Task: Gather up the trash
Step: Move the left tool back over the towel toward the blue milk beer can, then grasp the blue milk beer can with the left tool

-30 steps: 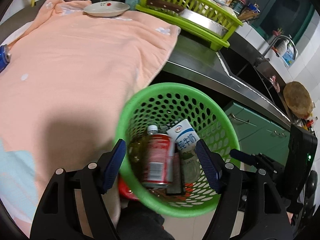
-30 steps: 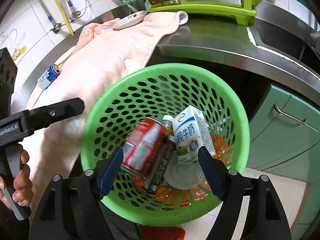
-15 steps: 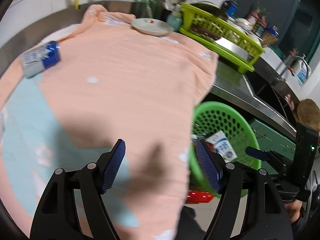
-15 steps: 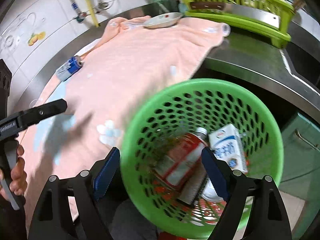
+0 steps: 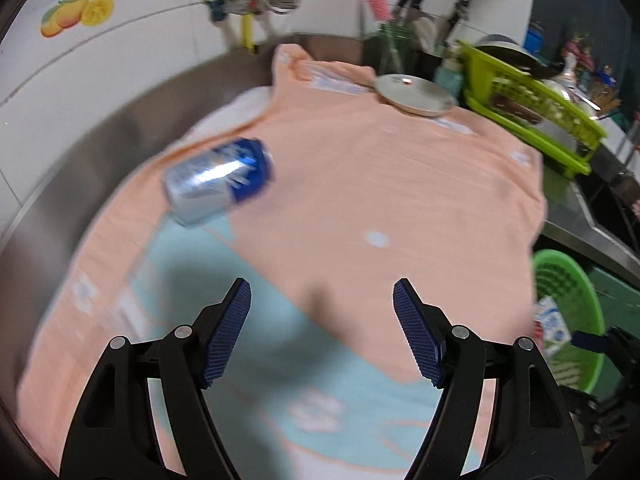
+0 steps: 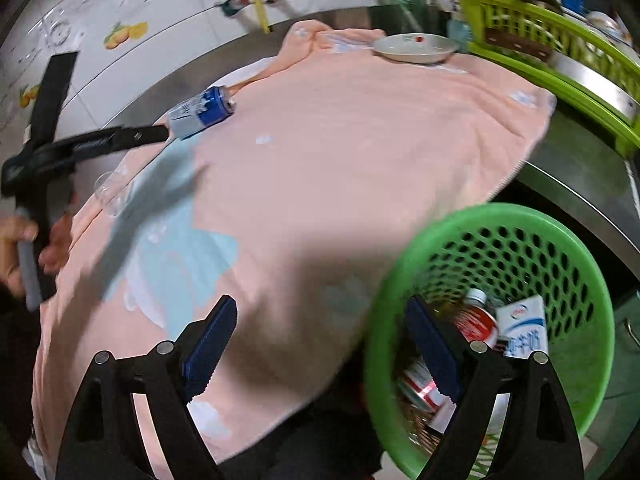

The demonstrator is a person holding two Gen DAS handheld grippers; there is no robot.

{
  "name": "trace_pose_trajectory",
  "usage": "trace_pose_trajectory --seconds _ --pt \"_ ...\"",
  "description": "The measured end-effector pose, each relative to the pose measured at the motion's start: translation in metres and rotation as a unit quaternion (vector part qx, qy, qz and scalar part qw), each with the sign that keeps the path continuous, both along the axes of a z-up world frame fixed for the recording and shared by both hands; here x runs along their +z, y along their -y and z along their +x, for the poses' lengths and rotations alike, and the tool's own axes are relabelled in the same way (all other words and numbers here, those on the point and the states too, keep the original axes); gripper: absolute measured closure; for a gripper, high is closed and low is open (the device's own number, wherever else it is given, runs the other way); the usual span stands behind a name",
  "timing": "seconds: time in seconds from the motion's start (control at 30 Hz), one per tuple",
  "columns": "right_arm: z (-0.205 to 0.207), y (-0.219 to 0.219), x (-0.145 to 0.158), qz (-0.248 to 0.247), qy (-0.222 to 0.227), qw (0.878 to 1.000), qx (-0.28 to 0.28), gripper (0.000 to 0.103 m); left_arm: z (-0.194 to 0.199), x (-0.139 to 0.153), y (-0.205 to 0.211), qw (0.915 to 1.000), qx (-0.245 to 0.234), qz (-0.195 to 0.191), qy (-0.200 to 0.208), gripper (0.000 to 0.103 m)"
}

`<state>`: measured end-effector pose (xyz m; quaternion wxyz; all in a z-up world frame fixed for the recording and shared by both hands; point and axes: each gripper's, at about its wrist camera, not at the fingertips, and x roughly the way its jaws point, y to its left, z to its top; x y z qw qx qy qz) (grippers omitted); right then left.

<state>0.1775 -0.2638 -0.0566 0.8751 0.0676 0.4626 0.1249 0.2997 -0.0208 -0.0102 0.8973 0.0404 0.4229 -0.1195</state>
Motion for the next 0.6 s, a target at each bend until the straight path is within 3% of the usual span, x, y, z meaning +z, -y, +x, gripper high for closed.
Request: trace_pose_trajectory --seconds 0.23,0.47,0.6 --pt "0.017 -0.031 0.001 -0.008 -0.003 1.0 0.023 0.019 0.058 0.005 -0.038 0.9996 -0.003 0.028 0.01 0.025" --pt "0.026 -0.046 0.006 -0.008 -0.001 0.999 0.035 0.019 0.101 0.002 -0.041 0.9958 -0.065 0.064 0.01 0.019" --pt "0.03 -0.05 0.007 -0.008 -0.004 0.999 0.035 0.019 0.121 -0.003 -0.038 0.9888 -0.107 0.103 0.008 0.017"
